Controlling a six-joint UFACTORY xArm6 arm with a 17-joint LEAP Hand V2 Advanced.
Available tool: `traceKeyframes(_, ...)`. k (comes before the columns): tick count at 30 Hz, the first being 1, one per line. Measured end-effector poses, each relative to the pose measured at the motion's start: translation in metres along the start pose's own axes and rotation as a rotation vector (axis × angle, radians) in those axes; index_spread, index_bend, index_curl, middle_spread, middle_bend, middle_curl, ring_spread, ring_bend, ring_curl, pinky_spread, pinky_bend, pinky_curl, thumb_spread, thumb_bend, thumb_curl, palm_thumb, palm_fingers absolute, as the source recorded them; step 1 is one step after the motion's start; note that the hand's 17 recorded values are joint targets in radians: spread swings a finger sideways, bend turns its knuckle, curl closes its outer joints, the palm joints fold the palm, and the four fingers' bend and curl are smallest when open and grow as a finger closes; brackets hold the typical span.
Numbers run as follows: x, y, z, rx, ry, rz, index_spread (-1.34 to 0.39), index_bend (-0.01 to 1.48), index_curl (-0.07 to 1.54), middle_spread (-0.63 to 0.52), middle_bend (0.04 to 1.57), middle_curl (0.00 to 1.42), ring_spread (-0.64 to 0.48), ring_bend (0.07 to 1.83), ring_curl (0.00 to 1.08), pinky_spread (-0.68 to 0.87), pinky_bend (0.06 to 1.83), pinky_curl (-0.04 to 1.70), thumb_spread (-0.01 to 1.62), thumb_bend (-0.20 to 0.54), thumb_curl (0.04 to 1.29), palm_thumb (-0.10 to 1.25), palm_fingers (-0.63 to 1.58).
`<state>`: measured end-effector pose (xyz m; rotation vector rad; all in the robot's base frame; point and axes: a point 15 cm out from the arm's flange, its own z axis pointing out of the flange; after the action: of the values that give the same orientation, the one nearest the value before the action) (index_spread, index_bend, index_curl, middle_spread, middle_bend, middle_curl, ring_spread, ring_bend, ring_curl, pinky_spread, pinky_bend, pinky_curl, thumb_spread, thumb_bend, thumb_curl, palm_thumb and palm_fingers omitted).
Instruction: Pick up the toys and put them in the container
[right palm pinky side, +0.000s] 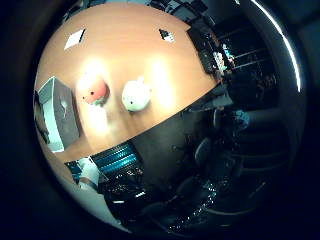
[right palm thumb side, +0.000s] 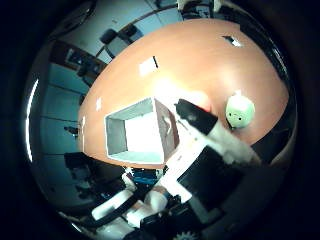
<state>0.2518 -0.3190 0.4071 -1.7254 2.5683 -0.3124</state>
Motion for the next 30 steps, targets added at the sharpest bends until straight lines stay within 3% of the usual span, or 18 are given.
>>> traceKeyframes(4,0.033,0.000,0.028,-0.020,-0.049,0.048,-0.39,0.13,0.28,-0.04,0.19,0.31,0.13,0.33,0.21,0.38,0.37,0.25,1.12,-0.032,0.26,0.51,0.23)
traceKeyframes(10,0.060,-0.007,0.062,-0.037,-0.087,0.071,-0.36,0.16,0.27,0.05,0.19,0.31,0.18,0.31,0.22,0.38,0.41,0.28,1.11,-0.022,0.26,0.47,0.13)
traceKeyframes(30,0.120,-0.004,0.162,-0.082,-0.102,0.091,-0.36,0.17,0.29,0.06,0.19,0.31,0.19,0.26,0.24,0.39,0.39,0.29,1.09,-0.020,0.27,0.48,0.11)
